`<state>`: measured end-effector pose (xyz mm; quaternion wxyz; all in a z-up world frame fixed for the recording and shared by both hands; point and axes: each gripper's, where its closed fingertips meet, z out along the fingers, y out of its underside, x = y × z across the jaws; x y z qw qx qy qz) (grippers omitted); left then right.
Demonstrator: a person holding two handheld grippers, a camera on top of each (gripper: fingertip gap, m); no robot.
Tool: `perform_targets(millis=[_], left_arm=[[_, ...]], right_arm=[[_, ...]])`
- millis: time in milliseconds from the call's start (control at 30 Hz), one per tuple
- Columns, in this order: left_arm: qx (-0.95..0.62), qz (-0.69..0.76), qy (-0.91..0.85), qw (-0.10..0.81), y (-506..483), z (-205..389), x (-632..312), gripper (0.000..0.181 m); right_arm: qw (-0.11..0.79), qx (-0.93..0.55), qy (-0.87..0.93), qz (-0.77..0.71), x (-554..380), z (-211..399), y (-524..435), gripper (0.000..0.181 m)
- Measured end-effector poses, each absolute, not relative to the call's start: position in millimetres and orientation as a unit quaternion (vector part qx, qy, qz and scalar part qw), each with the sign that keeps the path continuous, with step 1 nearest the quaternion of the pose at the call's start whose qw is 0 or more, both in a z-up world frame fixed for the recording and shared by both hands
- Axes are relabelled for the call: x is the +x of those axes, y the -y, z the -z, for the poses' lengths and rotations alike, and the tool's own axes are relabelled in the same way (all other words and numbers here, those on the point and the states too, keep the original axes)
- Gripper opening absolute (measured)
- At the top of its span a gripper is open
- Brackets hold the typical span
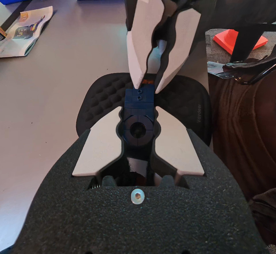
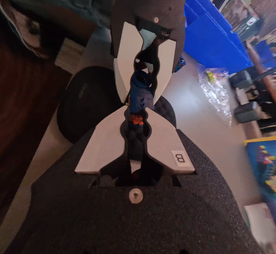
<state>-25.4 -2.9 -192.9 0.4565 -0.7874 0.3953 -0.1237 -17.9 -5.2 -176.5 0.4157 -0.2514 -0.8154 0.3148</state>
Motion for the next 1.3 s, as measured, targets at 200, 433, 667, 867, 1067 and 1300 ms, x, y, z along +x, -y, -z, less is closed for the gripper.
perform_targets(millis=[200, 433, 667, 867, 1067, 1300], left_arm=[[-0.811, 0.158, -0.358, 0.435, 0.5, 194.3, -25.4, 0.037], [-0.799, 0.162, -0.356, 0.457, 0.7, 192.7, -24.9, 0.037], [-0.798, 0.160, -0.358, 0.458, 0.6, 193.0, -24.3, 0.037], [-0.796, 0.154, -0.360, 0.461, 0.7, 193.1, -24.1, 0.037], [-0.797, 0.155, -0.358, 0.461, 0.6, 193.0, -24.1, 0.036], [-0.793, 0.152, -0.362, 0.465, 0.3, 192.7, -23.9, 0.036]], right_arm=[[0.520, -0.185, 0.795, -0.253, -14.0, 166.8, 8.9, 0.016], [0.567, -0.335, 0.658, -0.365, 12.0, 103.7, -40.4, 0.017], [0.570, -0.660, 0.458, -0.174, 156.5, 68.9, -234.2, 0.016], [0.440, -0.784, 0.427, -0.097, 233.6, 113.9, -298.0, 0.037], [0.458, -0.767, 0.438, -0.104, 237.8, 114.8, -303.6, 0.051], [0.567, -0.583, 0.500, -0.297, 165.7, 61.6, -223.0, 0.038]])
